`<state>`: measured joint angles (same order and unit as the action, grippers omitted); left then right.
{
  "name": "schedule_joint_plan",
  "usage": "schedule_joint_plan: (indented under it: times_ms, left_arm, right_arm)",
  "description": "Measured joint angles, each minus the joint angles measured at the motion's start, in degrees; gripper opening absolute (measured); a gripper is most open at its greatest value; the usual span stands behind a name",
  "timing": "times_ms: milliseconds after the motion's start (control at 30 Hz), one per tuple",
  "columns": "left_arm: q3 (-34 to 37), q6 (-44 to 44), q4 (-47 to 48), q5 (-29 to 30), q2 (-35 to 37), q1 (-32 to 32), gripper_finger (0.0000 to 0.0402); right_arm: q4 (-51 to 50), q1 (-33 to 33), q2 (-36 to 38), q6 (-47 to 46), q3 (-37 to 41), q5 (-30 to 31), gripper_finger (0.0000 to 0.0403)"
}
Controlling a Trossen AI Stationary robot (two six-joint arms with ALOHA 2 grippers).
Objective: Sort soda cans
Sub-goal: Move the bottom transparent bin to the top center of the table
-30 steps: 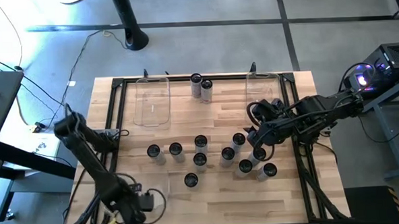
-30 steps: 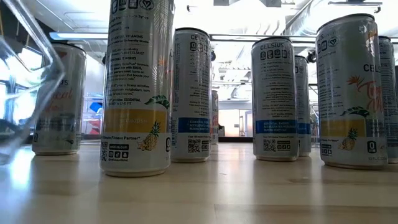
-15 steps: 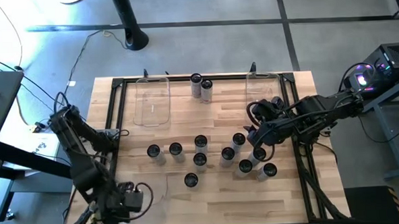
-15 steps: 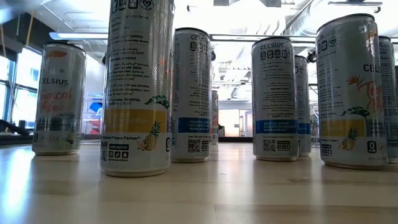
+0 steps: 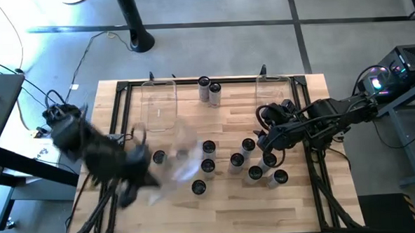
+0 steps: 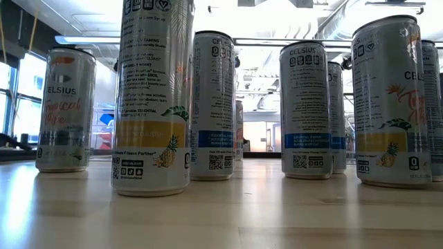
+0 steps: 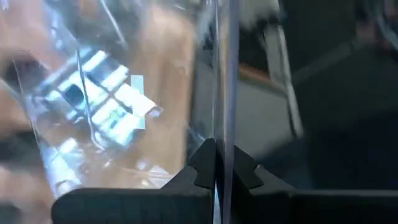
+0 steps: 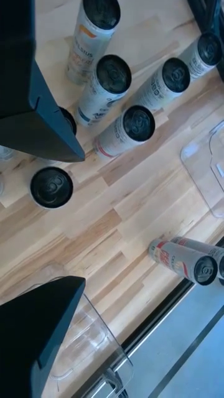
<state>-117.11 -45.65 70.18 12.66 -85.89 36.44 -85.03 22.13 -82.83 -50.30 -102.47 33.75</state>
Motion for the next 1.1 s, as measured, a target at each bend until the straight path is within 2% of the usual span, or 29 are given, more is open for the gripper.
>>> schedule_joint_plan:
  times_ms: [267, 433, 600, 767, 933, 1100]
  left_arm:
    - [-2.68, 26.68, 2.75, -5.03, -3.63, -20.99, 0.0000]
    - [-2.61, 40.04, 3.77, -4.40, -8.25, -31.04, 0.0000]
    - [-2.63, 52.73, 3.13, -0.97, -12.14, -34.66, 0.0000]
    - [-2.63, 61.09, 3.27, -1.64, -17.28, -35.32, 0.0000]
    - [-2.63, 66.87, 2.78, -1.66, -22.72, -36.32, 0.0000]
    - [-2.63, 66.93, 0.50, -4.91, -26.09, -39.38, 0.0000]
  right_arm:
    - [0.00, 0.02, 0.00, -0.13, 0.01, -0.10, 0.0311]
    - [0.00, 0.02, 0.00, -0.06, 0.01, -0.10, 0.0311]
    - [0.00, 0.02, 0.00, -0.13, 0.01, 0.00, 0.0311]
    - [0.00, 0.02, 0.00, -0.45, 0.01, 0.28, 0.0311]
    - [0.00, 0.02, 0.00, -1.41, 0.01, 0.42, 0.0311]
    - [0.00, 0.02, 0.00, -2.28, 0.01, 0.54, 0.0311]
